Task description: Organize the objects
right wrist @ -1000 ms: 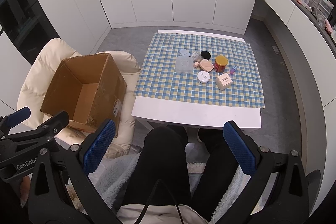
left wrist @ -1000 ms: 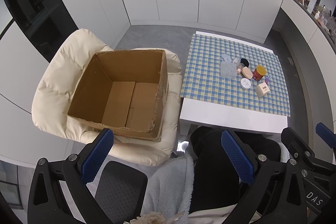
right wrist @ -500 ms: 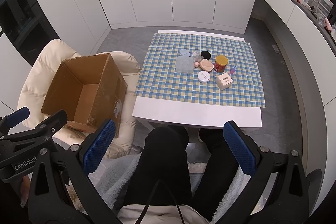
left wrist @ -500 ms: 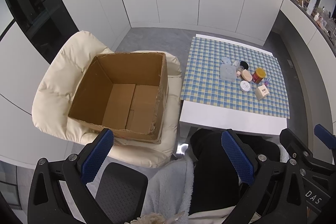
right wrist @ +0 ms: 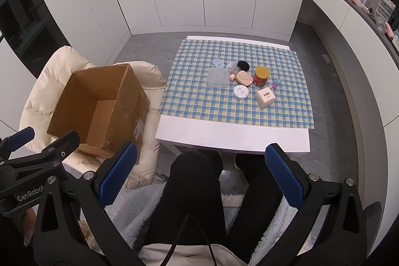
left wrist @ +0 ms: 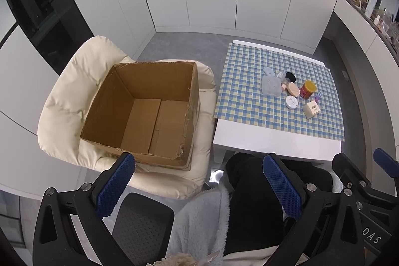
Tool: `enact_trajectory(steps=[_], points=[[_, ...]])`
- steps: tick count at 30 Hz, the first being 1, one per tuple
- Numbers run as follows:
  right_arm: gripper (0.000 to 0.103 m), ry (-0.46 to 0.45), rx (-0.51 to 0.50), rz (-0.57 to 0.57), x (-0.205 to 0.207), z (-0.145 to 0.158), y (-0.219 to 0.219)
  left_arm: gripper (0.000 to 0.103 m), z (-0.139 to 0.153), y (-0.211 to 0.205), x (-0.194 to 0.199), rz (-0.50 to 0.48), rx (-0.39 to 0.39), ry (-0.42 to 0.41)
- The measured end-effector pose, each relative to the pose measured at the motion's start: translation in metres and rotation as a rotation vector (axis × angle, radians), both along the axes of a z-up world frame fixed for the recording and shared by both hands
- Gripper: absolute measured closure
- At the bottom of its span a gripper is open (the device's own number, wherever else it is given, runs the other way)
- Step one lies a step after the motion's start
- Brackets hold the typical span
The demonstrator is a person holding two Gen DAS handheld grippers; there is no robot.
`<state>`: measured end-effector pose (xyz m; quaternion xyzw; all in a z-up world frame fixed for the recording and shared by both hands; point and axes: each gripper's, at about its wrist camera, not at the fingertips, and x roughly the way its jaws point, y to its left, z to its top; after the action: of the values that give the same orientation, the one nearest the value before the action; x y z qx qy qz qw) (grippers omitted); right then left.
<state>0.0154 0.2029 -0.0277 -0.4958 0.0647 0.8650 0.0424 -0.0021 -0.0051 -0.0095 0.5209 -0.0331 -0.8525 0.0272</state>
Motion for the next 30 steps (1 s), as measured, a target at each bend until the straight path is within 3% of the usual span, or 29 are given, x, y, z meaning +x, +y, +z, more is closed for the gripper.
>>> enact_trajectory(steps=[17, 30], points=[[0.000, 0.017, -0.010, -0.020, 0.003, 0.005, 0.028, 0.000, 0.008, 0.030, -0.001, -0.018, 0.038, 0.005], [0.000, 0.016, -0.054, -0.123, 0.017, -0.006, 0.094, 0.000, -0.003, 0.096, -0.003, -0.098, 0.019, -0.012]])
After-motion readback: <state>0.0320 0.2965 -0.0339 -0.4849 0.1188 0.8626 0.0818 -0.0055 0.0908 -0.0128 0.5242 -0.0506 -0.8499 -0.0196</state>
